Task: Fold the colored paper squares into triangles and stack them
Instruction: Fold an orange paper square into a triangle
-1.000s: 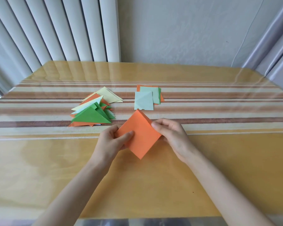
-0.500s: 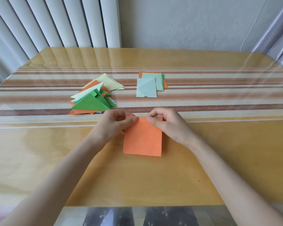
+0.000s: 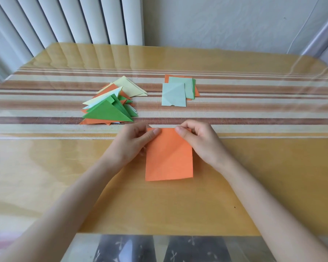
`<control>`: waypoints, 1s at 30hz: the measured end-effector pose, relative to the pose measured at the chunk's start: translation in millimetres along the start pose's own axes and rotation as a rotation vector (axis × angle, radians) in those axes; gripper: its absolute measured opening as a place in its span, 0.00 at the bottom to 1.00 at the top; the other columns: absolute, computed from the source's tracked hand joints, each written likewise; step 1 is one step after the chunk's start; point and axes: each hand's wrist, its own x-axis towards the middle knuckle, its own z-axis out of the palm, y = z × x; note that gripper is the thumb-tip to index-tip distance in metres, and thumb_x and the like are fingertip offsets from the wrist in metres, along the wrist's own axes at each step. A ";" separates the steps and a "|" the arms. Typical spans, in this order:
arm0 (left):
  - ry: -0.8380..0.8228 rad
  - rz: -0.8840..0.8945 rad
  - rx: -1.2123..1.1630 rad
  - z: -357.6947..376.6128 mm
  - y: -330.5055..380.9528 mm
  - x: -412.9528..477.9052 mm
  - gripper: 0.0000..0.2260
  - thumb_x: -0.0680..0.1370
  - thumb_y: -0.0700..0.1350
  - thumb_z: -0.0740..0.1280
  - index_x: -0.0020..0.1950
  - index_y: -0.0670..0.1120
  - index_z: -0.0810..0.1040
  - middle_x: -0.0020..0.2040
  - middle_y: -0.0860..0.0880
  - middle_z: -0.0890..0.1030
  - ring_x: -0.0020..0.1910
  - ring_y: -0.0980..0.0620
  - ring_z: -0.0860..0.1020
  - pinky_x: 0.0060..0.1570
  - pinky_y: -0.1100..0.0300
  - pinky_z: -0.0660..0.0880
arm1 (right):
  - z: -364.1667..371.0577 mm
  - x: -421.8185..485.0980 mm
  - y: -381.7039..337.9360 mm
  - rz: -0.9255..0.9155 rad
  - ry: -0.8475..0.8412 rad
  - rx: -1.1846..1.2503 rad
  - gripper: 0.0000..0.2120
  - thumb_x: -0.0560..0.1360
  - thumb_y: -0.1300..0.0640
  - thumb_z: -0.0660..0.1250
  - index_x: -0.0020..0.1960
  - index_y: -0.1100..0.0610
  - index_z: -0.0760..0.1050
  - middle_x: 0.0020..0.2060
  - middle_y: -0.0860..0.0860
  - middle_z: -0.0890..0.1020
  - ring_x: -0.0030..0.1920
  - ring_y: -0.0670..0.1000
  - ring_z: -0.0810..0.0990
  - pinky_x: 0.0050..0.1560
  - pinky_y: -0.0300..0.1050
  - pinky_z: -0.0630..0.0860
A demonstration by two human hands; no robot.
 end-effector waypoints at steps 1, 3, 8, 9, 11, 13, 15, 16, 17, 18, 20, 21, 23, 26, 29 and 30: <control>0.004 0.002 0.004 0.7 -1.3 0.0 0.14 0.79 0.47 0.65 0.35 0.42 0.70 0.28 0.51 0.70 0.27 0.57 0.69 0.27 0.66 0.69 | 0.2 -0.1 -1.1 0.041 -0.022 0.090 0.10 0.80 0.55 0.63 0.42 0.56 0.78 0.36 0.49 0.79 0.38 0.45 0.75 0.42 0.40 0.70; 0.005 -0.010 -0.045 1.3 -2.7 -1.4 0.16 0.79 0.49 0.63 0.35 0.43 0.68 0.29 0.51 0.67 0.27 0.57 0.66 0.27 0.67 0.65 | -0.5 -0.7 -2.0 0.099 -0.059 0.239 0.10 0.80 0.56 0.63 0.42 0.58 0.77 0.36 0.50 0.78 0.38 0.45 0.75 0.42 0.37 0.70; 0.029 0.019 0.059 0.5 -5.9 -3.3 0.16 0.80 0.48 0.64 0.34 0.45 0.69 0.26 0.56 0.70 0.26 0.56 0.69 0.27 0.65 0.67 | -3.4 -0.5 6.1 0.022 0.031 -0.051 0.14 0.78 0.51 0.66 0.40 0.61 0.76 0.32 0.50 0.72 0.34 0.44 0.69 0.38 0.40 0.65; 0.029 0.029 0.099 1.1 -6.2 -3.6 0.15 0.80 0.48 0.64 0.34 0.44 0.70 0.25 0.57 0.71 0.26 0.56 0.70 0.29 0.65 0.68 | -4.2 -1.3 5.9 0.017 0.037 -0.070 0.15 0.78 0.51 0.66 0.39 0.61 0.75 0.31 0.49 0.70 0.33 0.43 0.68 0.37 0.39 0.64; 0.011 0.020 0.073 3.3 -6.2 -4.8 0.15 0.80 0.47 0.64 0.35 0.44 0.70 0.26 0.57 0.70 0.28 0.56 0.70 0.30 0.65 0.68 | -6.5 -2.2 6.1 0.032 0.023 -0.014 0.14 0.78 0.52 0.65 0.37 0.59 0.74 0.30 0.47 0.68 0.33 0.42 0.66 0.36 0.36 0.63; -0.002 0.002 0.010 4.3 -5.6 -5.8 0.15 0.80 0.47 0.63 0.36 0.44 0.70 0.26 0.58 0.69 0.27 0.58 0.67 0.29 0.67 0.65 | -8.5 -1.3 6.5 0.069 -0.006 0.088 0.15 0.79 0.53 0.63 0.36 0.58 0.73 0.32 0.49 0.66 0.34 0.43 0.65 0.38 0.37 0.62; 0.013 -0.011 -0.021 3.2 -5.6 -6.5 0.14 0.81 0.47 0.63 0.36 0.43 0.70 0.26 0.58 0.68 0.26 0.59 0.65 0.27 0.69 0.62 | -9.9 0.6 9.1 0.079 0.038 0.091 0.15 0.79 0.53 0.63 0.36 0.57 0.72 0.31 0.50 0.67 0.34 0.45 0.65 0.38 0.39 0.61; 0.031 -0.009 -0.015 2.6 -6.2 -7.0 0.15 0.80 0.47 0.63 0.36 0.43 0.69 0.26 0.58 0.68 0.25 0.59 0.65 0.26 0.69 0.62 | -11.8 0.4 10.9 0.053 0.100 0.022 0.14 0.79 0.53 0.64 0.36 0.57 0.72 0.28 0.47 0.68 0.32 0.44 0.66 0.37 0.38 0.61; 0.050 0.000 0.005 1.9 -7.5 -7.2 0.15 0.80 0.47 0.64 0.36 0.42 0.70 0.26 0.56 0.69 0.25 0.59 0.65 0.25 0.69 0.62 | -14.8 -2.0 11.6 0.002 0.179 -0.081 0.14 0.79 0.54 0.65 0.36 0.57 0.73 0.27 0.42 0.71 0.30 0.41 0.67 0.37 0.34 0.62; 0.065 0.009 0.029 1.8 -8.8 -7.3 0.15 0.80 0.47 0.64 0.36 0.42 0.70 0.26 0.55 0.69 0.25 0.58 0.65 0.25 0.68 0.62 | -19.0 -6.0 11.5 -0.071 0.248 -0.176 0.13 0.78 0.53 0.65 0.37 0.57 0.73 0.28 0.41 0.73 0.33 0.40 0.70 0.38 0.31 0.63; 0.078 0.009 0.054 1.6 -11.0 -6.2 0.15 0.80 0.47 0.64 0.36 0.41 0.70 0.26 0.54 0.69 0.24 0.57 0.66 0.24 0.68 0.62 | -26.9 -20.5 7.0 -0.246 0.236 -0.255 0.12 0.77 0.48 0.65 0.41 0.56 0.74 0.37 0.42 0.77 0.44 0.42 0.73 0.47 0.31 0.64; 0.081 -0.001 0.052 1.7 -11.8 -5.4 0.15 0.80 0.47 0.64 0.36 0.42 0.70 0.25 0.55 0.68 0.23 0.57 0.66 0.24 0.68 0.62 | -29.3 -29.4 6.6 -0.344 0.148 -0.305 0.13 0.75 0.45 0.65 0.45 0.56 0.75 0.42 0.44 0.78 0.48 0.46 0.73 0.51 0.33 0.65; 0.084 -0.019 0.052 2.1 -12.7 -2.7 0.15 0.81 0.48 0.63 0.36 0.42 0.70 0.24 0.56 0.68 0.23 0.56 0.66 0.24 0.66 0.62 | -27.0 -45.6 13.6 -0.504 -0.044 -0.540 0.24 0.72 0.38 0.65 0.55 0.57 0.75 0.53 0.49 0.77 0.55 0.49 0.72 0.60 0.39 0.66; 0.106 -0.028 0.105 3.3 -13.5 0.7 0.16 0.80 0.49 0.63 0.36 0.42 0.70 0.25 0.53 0.69 0.23 0.56 0.66 0.24 0.66 0.63 | -20.9 -54.5 26.3 -0.556 -0.173 -0.813 0.35 0.71 0.31 0.61 0.69 0.52 0.66 0.67 0.49 0.69 0.66 0.50 0.66 0.68 0.45 0.62; 0.098 -0.049 0.120 3.8 -12.6 2.7 0.17 0.81 0.49 0.63 0.37 0.40 0.71 0.23 0.54 0.69 0.21 0.56 0.66 0.23 0.66 0.62 | -18.7 -47.5 25.5 -0.675 -0.132 -0.922 0.33 0.73 0.35 0.62 0.71 0.53 0.65 0.70 0.52 0.69 0.68 0.54 0.67 0.69 0.49 0.62; 0.091 -0.056 0.112 3.4 -12.9 3.2 0.17 0.81 0.49 0.63 0.37 0.41 0.71 0.23 0.54 0.69 0.21 0.56 0.66 0.23 0.66 0.61 | -18.3 -43.7 24.5 -0.738 -0.114 -0.940 0.29 0.74 0.39 0.63 0.69 0.55 0.68 0.68 0.54 0.72 0.67 0.55 0.69 0.68 0.50 0.64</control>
